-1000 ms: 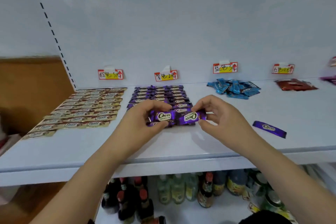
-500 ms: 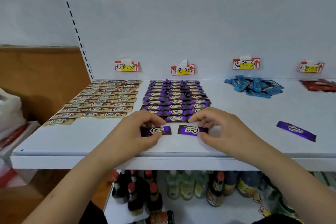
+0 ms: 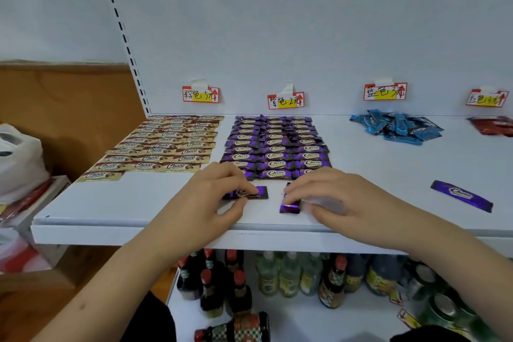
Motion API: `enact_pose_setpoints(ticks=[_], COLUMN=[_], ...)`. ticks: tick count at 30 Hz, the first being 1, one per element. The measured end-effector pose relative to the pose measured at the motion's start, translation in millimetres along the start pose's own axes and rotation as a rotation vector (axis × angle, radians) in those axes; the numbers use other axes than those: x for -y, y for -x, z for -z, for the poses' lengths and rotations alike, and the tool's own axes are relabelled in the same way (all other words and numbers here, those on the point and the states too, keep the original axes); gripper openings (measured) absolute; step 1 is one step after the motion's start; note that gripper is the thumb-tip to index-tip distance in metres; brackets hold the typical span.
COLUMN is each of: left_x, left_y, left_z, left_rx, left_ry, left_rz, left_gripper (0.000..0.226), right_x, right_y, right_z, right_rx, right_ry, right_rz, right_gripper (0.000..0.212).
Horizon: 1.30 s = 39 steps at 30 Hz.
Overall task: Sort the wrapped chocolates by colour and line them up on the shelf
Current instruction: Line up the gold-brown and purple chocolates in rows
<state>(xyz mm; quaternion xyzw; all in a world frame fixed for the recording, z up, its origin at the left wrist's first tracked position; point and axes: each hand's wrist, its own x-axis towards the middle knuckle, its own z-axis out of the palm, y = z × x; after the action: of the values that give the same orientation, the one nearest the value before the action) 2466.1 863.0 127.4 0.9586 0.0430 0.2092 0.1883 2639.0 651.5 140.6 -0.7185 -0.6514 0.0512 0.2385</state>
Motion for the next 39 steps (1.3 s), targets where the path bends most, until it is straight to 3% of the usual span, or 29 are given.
enact_pose_setpoints(ticks=[4, 9, 14, 39], left_x=[7.1, 12.6, 14.9, 16.6], left_y=[6.4, 13.0, 17.1, 15.3], left_z=[7.8, 10.2, 8.8, 5.9], left_rx=[-0.006, -0.032, 0.000, 0.000], left_ry=[-0.107, -0.143, -0.134, -0.082], left_rz=[-0.033, -0.008, -0.030, 0.011], left_gripper=[0.027, 0.034, 0.036, 0.036], right_x=[-4.3, 2.8, 2.7, 3.2], right_y=[-6.8, -16.0, -10.2, -13.8], right_z=[-11.8, -20.9, -16.3, -24.9], right_rx=[0.014, -0.077, -0.120, -0.118], right_ry=[0.115, 0.350, 0.265, 0.263], right_rz=[0.020, 0.046, 0.023, -0.002], right_gripper=[0.058, 0.054, 0.036, 0.045])
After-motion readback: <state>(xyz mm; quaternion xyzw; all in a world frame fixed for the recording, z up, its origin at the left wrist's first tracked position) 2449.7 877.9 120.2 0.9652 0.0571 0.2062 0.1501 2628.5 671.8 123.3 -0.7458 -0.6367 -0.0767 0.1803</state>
